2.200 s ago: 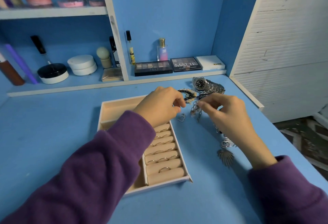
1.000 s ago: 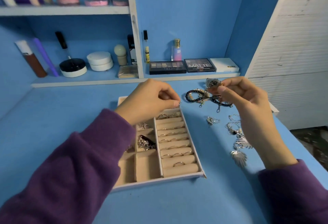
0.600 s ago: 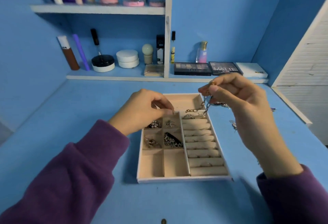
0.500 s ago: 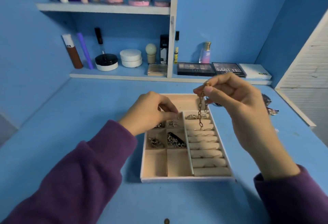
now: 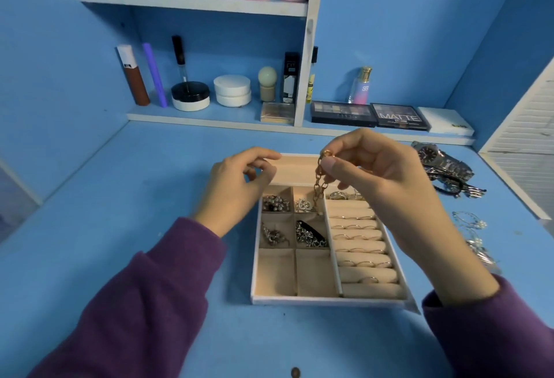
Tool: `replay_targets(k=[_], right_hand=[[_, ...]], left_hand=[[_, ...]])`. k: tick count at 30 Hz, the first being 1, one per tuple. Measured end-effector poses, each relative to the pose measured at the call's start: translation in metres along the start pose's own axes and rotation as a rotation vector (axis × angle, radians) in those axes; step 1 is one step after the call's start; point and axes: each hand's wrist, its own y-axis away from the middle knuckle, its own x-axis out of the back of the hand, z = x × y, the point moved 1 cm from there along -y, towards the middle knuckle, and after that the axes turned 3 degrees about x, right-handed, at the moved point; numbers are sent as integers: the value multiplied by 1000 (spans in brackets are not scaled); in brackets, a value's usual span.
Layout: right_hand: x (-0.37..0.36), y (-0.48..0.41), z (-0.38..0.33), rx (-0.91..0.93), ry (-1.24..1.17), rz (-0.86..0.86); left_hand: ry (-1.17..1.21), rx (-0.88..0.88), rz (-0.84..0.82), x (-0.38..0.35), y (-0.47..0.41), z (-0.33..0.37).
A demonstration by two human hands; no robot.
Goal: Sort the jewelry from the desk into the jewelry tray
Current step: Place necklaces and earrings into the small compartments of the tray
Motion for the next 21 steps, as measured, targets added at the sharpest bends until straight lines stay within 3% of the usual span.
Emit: replay_targets(k=[9,14,21], right_hand=[[-4,14,30,-104,113,-184],[-5,18,36,69,561,-214],[-10,22,47,244,835,-241]], left_hand=[[78,35,43,-2,3,-7],[73,30,44,-2,4,-7],[53,26,38,-1,5,-4]])
